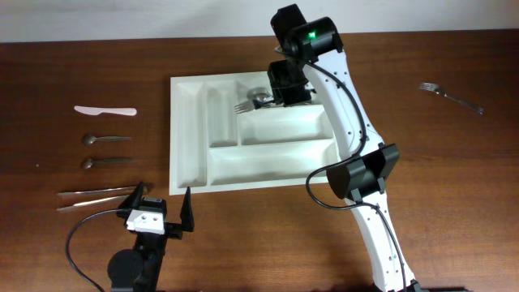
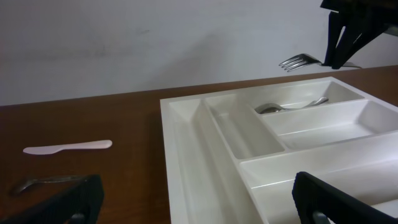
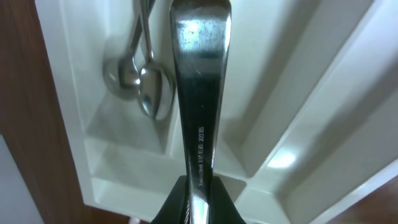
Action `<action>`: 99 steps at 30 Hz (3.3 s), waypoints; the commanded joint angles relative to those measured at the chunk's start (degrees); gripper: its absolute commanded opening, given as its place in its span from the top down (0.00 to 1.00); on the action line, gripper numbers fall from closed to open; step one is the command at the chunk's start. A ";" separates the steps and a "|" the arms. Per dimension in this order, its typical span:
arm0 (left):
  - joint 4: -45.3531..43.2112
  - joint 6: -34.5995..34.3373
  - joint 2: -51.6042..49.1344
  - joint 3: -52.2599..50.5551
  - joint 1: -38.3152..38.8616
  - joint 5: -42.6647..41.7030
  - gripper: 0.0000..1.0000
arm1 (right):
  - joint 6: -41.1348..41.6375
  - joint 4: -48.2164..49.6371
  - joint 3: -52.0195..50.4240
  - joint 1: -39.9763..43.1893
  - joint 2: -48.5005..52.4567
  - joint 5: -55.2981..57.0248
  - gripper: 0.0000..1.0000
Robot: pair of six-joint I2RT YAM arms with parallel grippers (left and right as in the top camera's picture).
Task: Pack container
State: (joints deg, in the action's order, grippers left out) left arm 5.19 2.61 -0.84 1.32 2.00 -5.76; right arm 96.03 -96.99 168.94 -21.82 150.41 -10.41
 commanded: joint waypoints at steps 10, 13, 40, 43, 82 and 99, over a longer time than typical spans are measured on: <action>0.20 0.48 0.48 -0.22 -0.31 0.22 0.01 | 5.03 -0.35 -9.62 3.48 -0.90 5.95 0.94; 0.20 0.48 0.50 -0.22 -0.31 0.20 0.01 | 5.92 -0.35 -13.66 3.80 -0.90 5.77 0.94; 0.20 0.48 0.48 -0.22 -0.31 0.20 0.01 | 6.64 2.95 -16.20 1.99 -0.55 8.20 0.79; 0.20 0.48 0.48 -0.22 -0.31 0.20 0.01 | 5.03 2.93 -16.17 2.69 -0.55 10.40 0.62; 0.20 0.48 0.50 -0.22 -0.31 0.20 0.01 | -67.69 5.57 -16.17 15.85 -0.55 24.26 0.05; 0.20 0.48 0.48 -0.22 -0.31 0.20 0.01 | -88.83 -0.37 -16.15 15.54 -4.52 21.92 0.03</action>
State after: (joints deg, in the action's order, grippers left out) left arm 5.19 2.61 -0.84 1.32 2.00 -5.76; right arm 11.11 -97.08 153.18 -5.78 150.12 12.16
